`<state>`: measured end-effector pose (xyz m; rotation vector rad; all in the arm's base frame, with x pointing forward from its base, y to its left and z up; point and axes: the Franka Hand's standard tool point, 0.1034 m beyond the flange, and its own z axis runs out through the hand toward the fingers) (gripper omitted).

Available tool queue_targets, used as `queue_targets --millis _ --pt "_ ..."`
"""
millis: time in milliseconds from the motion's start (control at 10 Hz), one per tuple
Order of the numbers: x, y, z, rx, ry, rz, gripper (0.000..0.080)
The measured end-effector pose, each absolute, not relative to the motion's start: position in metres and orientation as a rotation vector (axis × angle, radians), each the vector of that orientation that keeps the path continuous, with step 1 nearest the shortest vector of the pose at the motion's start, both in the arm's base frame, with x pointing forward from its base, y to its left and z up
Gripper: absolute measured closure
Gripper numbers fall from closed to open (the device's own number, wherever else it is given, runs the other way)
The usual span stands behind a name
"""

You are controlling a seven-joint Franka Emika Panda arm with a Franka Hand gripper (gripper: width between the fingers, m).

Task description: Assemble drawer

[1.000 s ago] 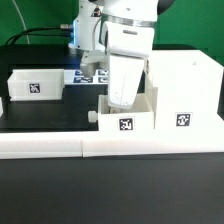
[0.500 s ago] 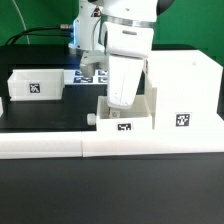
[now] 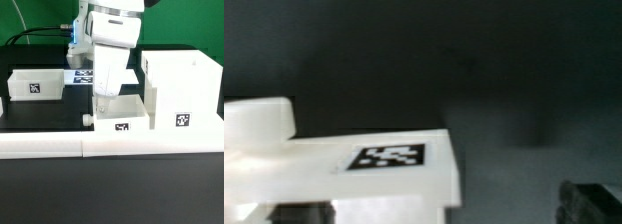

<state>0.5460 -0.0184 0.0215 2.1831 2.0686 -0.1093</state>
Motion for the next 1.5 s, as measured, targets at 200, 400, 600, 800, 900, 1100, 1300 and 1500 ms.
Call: queue_targets --millis 200,400,600,800,900,1100,1300,1500 --pt "0.546 -0.026 0.021 2.15 2.114 -0.106 0.0154" --pt "0.545 -0.045 0.02 2.151 2.194 -0.052 0.015" --pt "0.542 -0.057 0.015 2.103 2.321 -0.014 0.015" --pt "0.541 -0.058 0.013 2.129 2.315 0.002 0.015" --pt "0.541 -0.058 0.013 2.13 2.314 0.001 0.015" --pt "0.539 -0.053 0.009 1.991 2.43 -0.03 0.015" --pt "0.536 -0.057 0.009 1.902 2.497 -0.086 0.015" --pt "0.537 -0.059 0.009 1.916 2.488 -0.089 0.015"
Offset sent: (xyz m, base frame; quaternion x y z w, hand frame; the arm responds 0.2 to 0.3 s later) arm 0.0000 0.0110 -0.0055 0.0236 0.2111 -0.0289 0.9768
